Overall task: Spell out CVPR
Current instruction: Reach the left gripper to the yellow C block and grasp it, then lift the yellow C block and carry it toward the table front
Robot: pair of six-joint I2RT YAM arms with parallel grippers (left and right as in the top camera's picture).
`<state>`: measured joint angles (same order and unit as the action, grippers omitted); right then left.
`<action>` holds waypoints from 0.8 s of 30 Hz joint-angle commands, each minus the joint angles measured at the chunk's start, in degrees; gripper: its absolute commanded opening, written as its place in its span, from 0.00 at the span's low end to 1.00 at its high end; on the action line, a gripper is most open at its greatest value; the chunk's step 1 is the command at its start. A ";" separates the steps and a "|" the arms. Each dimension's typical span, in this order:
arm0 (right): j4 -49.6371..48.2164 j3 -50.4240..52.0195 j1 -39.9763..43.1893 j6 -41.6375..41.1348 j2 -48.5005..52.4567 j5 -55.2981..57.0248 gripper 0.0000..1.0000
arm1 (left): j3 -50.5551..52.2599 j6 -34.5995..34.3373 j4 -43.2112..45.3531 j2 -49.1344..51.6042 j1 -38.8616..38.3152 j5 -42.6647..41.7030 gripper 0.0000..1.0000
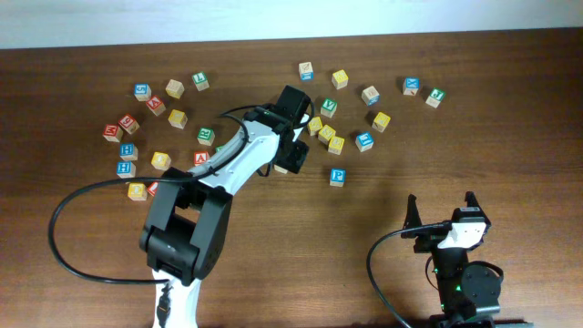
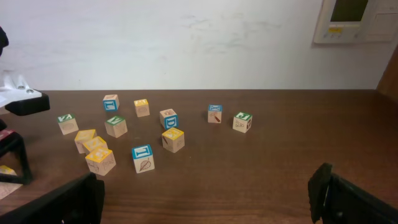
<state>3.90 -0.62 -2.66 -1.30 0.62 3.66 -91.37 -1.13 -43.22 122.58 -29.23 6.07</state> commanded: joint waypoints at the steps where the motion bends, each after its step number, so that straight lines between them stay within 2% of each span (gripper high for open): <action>1: 0.44 0.31 0.44 0.02 -0.42 0.66 0.98 | -0.55 -0.70 0.11 0.44 0.02 0.42 0.64; 2: 0.44 0.31 0.44 0.02 -0.42 0.66 0.98 | -0.55 -1.62 0.09 0.46 0.02 0.39 0.60; 8: 0.44 0.31 0.44 0.02 -0.42 0.66 0.98 | -0.55 -2.75 -1.20 2.38 0.02 0.39 0.59; 10: 0.44 0.31 0.44 0.02 -0.42 0.66 0.98 | -0.55 -2.84 -1.53 2.80 0.02 0.11 0.56; 13: 0.44 0.31 0.44 0.02 -0.42 0.66 0.98 | -0.61 -3.23 -1.40 2.80 0.02 -0.24 0.44; 16: 0.44 0.31 0.44 0.02 -0.42 0.66 0.98 | -0.68 -3.41 -1.27 2.78 -0.02 -0.24 0.43; 18: 0.44 0.31 0.44 0.02 -0.42 0.66 0.98 | -1.03 -3.41 -2.05 2.75 -0.02 -0.26 0.34; 21: 0.44 0.31 0.44 0.02 -0.42 0.66 0.98 | -2.25 -3.41 -3.76 2.75 -0.24 -0.63 0.30; 23: 0.44 0.31 0.44 0.02 -0.42 0.66 0.98 | -4.07 -3.41 -6.14 2.75 -0.24 -0.66 0.21; 24: 0.44 0.31 0.44 0.02 -0.42 0.66 0.98 | -4.72 -3.41 -7.08 2.75 -0.24 -0.66 0.20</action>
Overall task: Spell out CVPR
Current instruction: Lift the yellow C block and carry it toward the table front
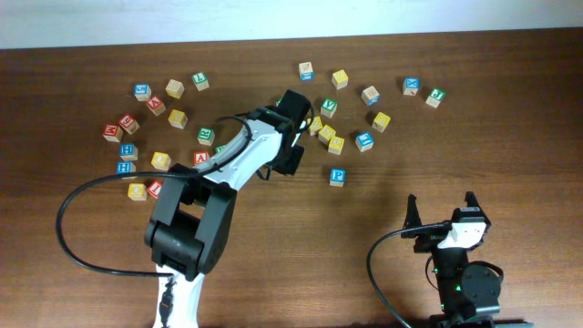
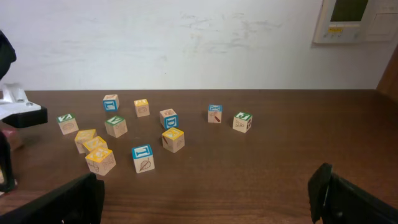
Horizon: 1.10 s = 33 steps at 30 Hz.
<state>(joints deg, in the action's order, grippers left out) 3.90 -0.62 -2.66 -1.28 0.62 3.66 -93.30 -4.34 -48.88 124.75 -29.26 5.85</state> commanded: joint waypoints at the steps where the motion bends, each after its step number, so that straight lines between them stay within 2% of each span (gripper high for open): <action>1: 0.44 0.31 0.44 0.00 -0.42 0.66 0.98 | -3.93 -0.22 -3.26 0.59 -0.22 -0.46 0.20; 4: 0.44 0.31 0.44 0.00 -0.42 0.66 0.98 | -8.26 -3.19 -8.94 0.59 -0.20 -0.46 0.13; 6: 0.44 0.31 0.44 0.00 -0.42 0.66 0.98 | -11.91 -3.19 -12.48 0.59 -0.13 -0.46 0.13; 11: 0.44 0.31 0.44 0.00 -0.42 0.66 0.98 | -31.21 -3.15 -28.33 0.59 1.07 -0.42 0.11; 13: 0.44 0.31 0.44 0.00 -0.42 0.66 0.98 | -40.72 -3.15 -35.56 0.59 3.15 -0.42 0.12; 17: 0.44 0.31 0.44 0.00 -0.42 0.66 0.98 | -52.52 -3.15 -46.77 0.46 10.29 -0.42 0.11; 20: 0.44 0.31 0.44 0.00 -0.42 0.66 0.99 | -52.81 -3.15 -47.84 0.42 18.62 -4.20 0.20; 22: 0.44 0.31 0.44 0.00 -0.42 0.66 0.98 | -50.12 -3.13 -47.84 0.46 22.69 -10.51 0.13; 23: 0.44 0.31 0.44 0.00 -0.42 0.66 0.98 | -46.73 -2.86 -47.84 0.48 23.82 -11.02 0.14; 28: 0.44 0.31 0.44 0.00 -0.42 0.66 0.98 | -34.01 -1.75 -47.47 0.48 23.26 -11.02 0.14; 33: 0.44 0.31 0.44 0.00 -0.42 0.66 0.98 | -33.92 -1.62 -47.87 -1.95 23.30 -11.15 0.14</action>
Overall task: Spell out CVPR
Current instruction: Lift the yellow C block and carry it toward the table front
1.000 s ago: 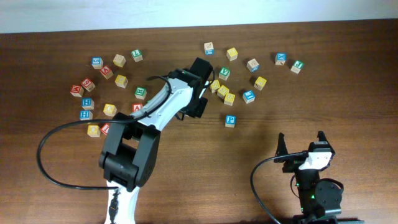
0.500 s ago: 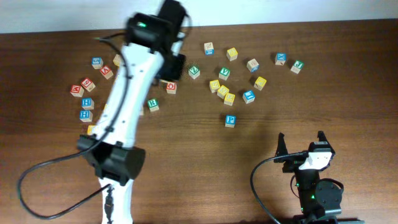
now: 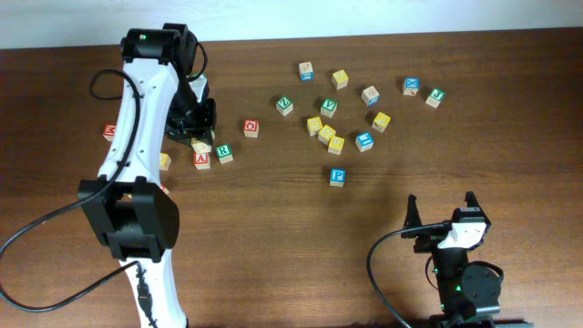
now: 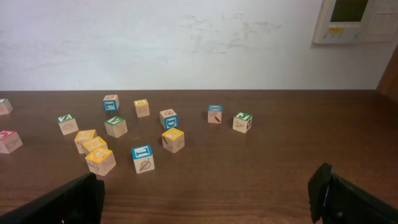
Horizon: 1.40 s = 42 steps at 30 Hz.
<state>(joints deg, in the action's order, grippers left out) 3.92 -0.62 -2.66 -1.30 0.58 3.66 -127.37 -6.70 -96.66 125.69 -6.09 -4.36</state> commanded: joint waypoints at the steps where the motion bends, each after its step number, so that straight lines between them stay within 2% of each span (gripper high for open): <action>1: 0.42 0.31 0.44 0.02 -0.37 0.66 0.98 | 0.26 0.79 -0.09 -4.50 0.13 -1.49 0.14; 3: 0.42 0.31 0.44 0.02 -0.37 0.66 0.98 | 1.99 1.44 -0.09 -9.18 0.11 -3.43 0.15; 7: 0.42 0.31 0.44 0.02 -0.37 0.66 0.98 | 13.62 1.33 0.48 -18.82 -0.48 -3.63 0.15; 11: 0.42 0.31 0.44 0.02 -0.37 0.66 0.98 | 27.50 -4.42 10.29 -21.46 -2.99 -3.39 0.17; 16: 0.42 0.31 0.44 0.02 -0.37 0.66 0.98 | 44.09 -10.67 28.68 -21.46 -9.09 -3.17 0.20; 17: 0.42 0.31 0.44 0.02 -0.37 0.66 0.98 | 46.99 -11.65 32.65 -21.46 -10.58 -0.96 0.21; 18: 0.42 0.31 0.44 0.02 -0.37 0.66 0.98 | 49.94 -15.54 36.24 -21.46 -12.13 4.55 0.20; 21: 0.42 0.31 0.44 0.02 -0.37 0.66 0.98 | 54.42 -18.93 40.63 -21.44 -14.27 10.80 0.21; 23: 0.42 0.31 0.44 0.02 -0.37 0.66 0.98 | 56.30 -21.53 41.16 -21.44 -14.40 10.38 0.18; 30: 0.42 0.31 0.44 0.02 -0.37 0.66 0.98 | 60.39 -19.37 38.62 -21.44 -16.94 4.13 0.16; 33: 0.42 0.31 0.44 0.02 -0.37 0.66 0.98 | 61.37 -20.92 35.91 -21.44 -19.26 4.09 0.16; 42: 0.42 0.31 0.44 0.02 -0.37 0.66 0.98 | 66.64 -20.92 38.25 -21.44 -21.14 4.31 0.22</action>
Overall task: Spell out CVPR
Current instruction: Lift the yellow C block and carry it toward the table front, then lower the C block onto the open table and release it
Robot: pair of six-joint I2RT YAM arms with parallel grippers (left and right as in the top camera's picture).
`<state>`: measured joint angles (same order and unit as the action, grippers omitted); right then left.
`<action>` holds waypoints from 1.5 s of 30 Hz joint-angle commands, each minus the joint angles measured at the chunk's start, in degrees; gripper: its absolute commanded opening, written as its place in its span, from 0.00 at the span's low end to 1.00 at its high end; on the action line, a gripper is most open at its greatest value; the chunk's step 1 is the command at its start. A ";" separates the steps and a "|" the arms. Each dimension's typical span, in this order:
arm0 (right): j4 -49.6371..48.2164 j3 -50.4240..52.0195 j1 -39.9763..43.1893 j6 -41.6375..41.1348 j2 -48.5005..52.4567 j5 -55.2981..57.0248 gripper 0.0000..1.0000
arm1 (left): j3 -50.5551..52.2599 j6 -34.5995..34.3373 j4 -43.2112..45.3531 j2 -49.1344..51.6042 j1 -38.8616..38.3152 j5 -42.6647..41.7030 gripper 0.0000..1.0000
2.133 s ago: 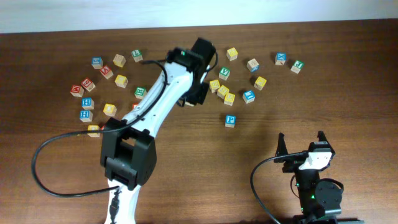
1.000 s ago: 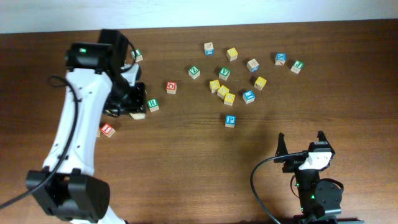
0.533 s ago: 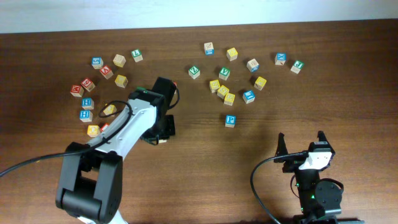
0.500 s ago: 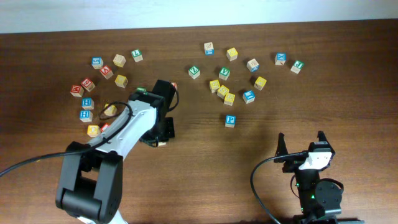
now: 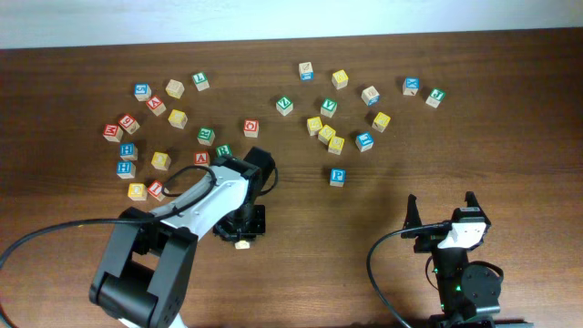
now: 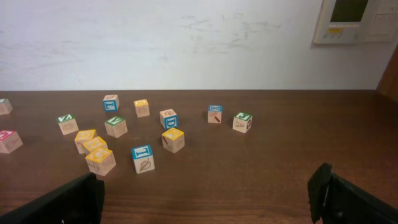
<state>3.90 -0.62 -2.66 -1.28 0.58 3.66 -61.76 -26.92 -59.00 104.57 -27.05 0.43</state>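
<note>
My left gripper [image 5: 242, 228] is low over the bare front-middle of the table, left of the blue P block [image 5: 337, 176]. It is shut on a pale wooden block [image 5: 241, 243] that peeks out beneath its fingers, and I cannot read that block's letter. A red block with a round letter [image 5: 250, 128] and two green V-like blocks [image 5: 285, 106] [image 5: 329, 107] lie farther back. My right gripper [image 5: 440, 219] [image 6: 205, 199] is parked at the front right, open and holding nothing.
Several letter blocks are scattered at the back left around a yellow one [image 5: 177, 118]. Several more lie at the back right, among them a blue block [image 6: 142, 157] and a yellow block [image 6: 173, 139]. The left arm's black cable [image 5: 55, 237] loops over the front left.
My left gripper was up at the back-left cluster with a pale block under it. It is now at the front middle of the table, the block still with it. The right arm has not moved.
My left gripper was among the middle blocks with a pale block at its fingers, and stayed about there a moment later. Then it was over the back-left cluster, which uncovered the red and green blocks. Now it holds the pale block low at the front middle.
</note>
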 commanded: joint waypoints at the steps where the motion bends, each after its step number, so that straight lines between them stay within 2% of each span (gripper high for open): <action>1: 0.44 0.31 0.44 0.00 -0.37 0.66 0.98 | 1.03 -0.68 0.92 -0.33 -0.17 -0.48 0.23; 4: 0.44 0.31 0.44 0.00 -0.37 0.66 0.98 | 1.03 -0.68 1.99 -0.35 -0.17 -0.50 0.29; 10: 0.44 0.31 0.44 0.00 -0.37 0.66 0.98 | 1.03 -0.66 2.16 -0.33 -0.17 -0.46 0.24; 15: 0.44 0.31 0.44 0.00 -0.37 0.66 0.98 | 1.03 -0.66 2.21 -0.35 -0.15 -0.46 0.25; 17: 0.44 0.31 0.44 0.00 -0.37 0.66 0.98 | 1.03 -0.66 2.19 -0.35 -0.17 -0.48 0.21; 21: 0.44 0.31 0.44 0.00 -0.37 0.66 0.98 | 1.03 0.26 2.19 -0.35 -0.17 -0.46 0.21; 26: 0.44 0.31 0.44 0.00 -0.37 0.66 0.98 | 0.90 0.87 2.23 -0.35 -0.17 -0.46 0.27; 39: 0.44 0.31 0.44 0.00 -0.37 0.66 0.98 | 0.15 4.07 3.26 -0.35 -0.15 -0.46 0.26; 45: 0.44 0.31 0.44 0.00 -0.37 0.66 0.98 | -0.04 4.04 3.21 -0.35 -0.15 -0.50 0.40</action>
<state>3.90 -0.62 -2.66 -1.28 0.58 3.66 -61.21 -23.38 -55.86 104.57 -27.05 0.40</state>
